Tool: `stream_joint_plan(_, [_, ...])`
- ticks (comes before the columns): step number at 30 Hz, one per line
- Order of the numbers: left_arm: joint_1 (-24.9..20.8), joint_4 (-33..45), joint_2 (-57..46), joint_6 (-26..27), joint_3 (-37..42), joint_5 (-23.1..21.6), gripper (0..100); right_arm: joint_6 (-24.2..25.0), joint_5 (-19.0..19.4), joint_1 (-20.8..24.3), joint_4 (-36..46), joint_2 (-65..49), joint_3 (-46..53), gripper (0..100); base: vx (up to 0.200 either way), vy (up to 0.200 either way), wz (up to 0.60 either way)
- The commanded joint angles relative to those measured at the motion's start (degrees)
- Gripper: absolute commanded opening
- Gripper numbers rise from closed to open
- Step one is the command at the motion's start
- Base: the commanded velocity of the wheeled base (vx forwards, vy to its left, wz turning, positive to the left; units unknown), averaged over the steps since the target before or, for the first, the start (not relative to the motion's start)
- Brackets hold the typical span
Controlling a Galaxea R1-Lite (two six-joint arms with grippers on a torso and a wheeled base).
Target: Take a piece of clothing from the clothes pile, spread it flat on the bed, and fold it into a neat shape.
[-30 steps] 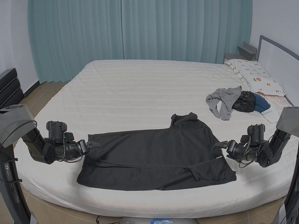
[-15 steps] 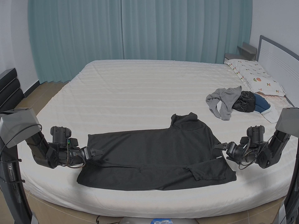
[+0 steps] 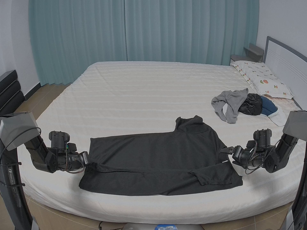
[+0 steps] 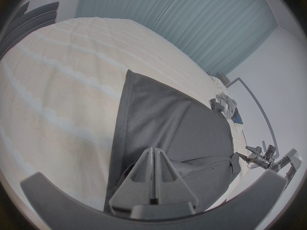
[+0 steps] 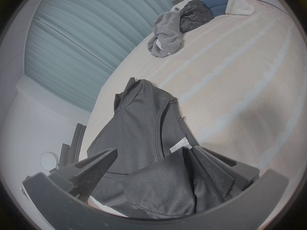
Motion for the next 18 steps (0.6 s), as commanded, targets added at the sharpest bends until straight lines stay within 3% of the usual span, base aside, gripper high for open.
stream_joint_plan(1, [0.7,0.0,-0.3,-0.1,0.6,0.0,0,0.0,0.0,-0.1,0.0,-0.2,0.0,100,0.000,0.000,0.00])
stream_joint_plan(10, [1.2,0.1,-1.8,-1.2,1.9,0.3,0,0.2,0.0,-0.2,0.0,-0.4,-0.1,100,0.000,0.000,0.00])
stream_joint_plan(18, [1.3,-0.3,-1.6,-9.0,-0.3,0.4,0,0.1,0.1,0.4,0.0,0.1,-0.5,100,0.000,0.000,0.00])
